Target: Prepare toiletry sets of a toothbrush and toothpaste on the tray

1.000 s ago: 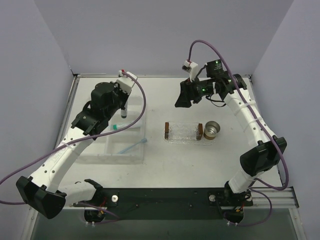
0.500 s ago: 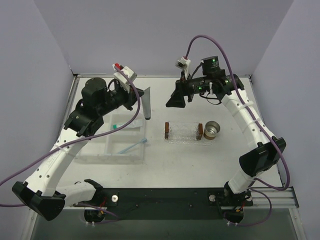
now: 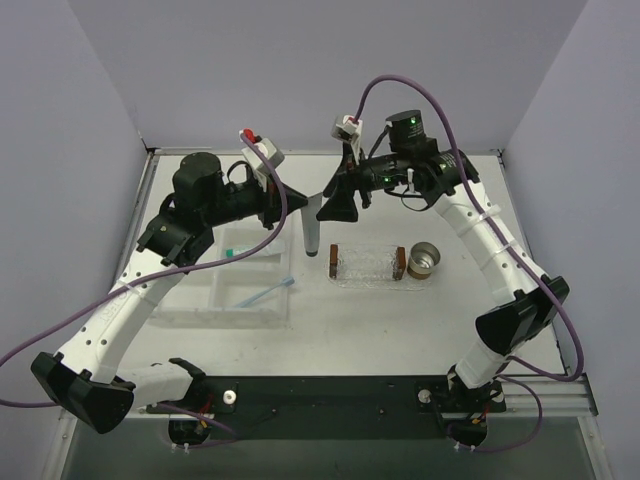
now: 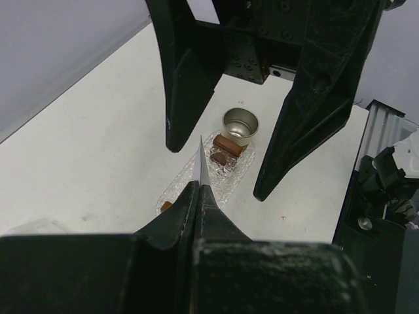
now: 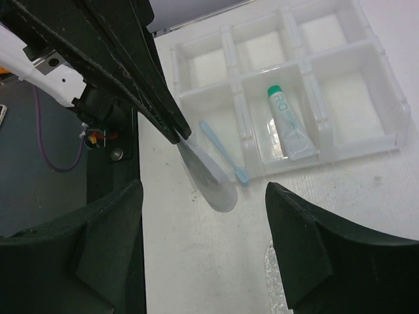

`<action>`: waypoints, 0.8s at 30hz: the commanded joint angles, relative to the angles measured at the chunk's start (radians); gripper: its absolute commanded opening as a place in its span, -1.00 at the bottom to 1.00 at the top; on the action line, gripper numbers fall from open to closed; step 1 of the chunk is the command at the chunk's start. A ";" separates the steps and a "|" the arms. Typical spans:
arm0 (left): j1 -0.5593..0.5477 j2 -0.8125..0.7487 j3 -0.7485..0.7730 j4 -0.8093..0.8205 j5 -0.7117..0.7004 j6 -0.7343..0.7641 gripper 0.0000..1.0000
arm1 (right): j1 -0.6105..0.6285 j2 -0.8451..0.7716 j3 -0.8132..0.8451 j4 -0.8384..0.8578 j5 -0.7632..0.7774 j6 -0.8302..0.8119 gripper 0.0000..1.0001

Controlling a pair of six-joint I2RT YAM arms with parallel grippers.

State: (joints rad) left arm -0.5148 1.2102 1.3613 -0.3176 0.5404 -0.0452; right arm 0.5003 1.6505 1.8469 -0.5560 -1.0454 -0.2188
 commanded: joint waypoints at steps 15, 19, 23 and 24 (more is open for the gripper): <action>0.006 -0.029 0.012 0.107 0.162 -0.033 -1.00 | 0.072 0.040 0.034 0.010 -0.036 -0.090 -0.36; 0.006 -0.031 -0.002 0.104 0.145 -0.018 -1.00 | 0.073 0.025 0.008 -0.001 -0.004 -0.108 -1.00; 0.009 -0.023 -0.005 0.084 0.115 0.007 -1.00 | 0.075 -0.012 -0.032 -0.001 0.050 -0.129 -1.00; 0.009 -0.024 -0.008 0.083 0.103 0.011 -1.00 | 0.075 -0.017 -0.041 -0.001 0.064 -0.131 -1.00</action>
State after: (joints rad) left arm -0.5022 1.2102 1.3460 -0.2821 0.6464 -0.0574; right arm 0.5766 1.6886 1.8336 -0.5800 -1.0393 -0.3069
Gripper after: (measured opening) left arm 0.022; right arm 0.090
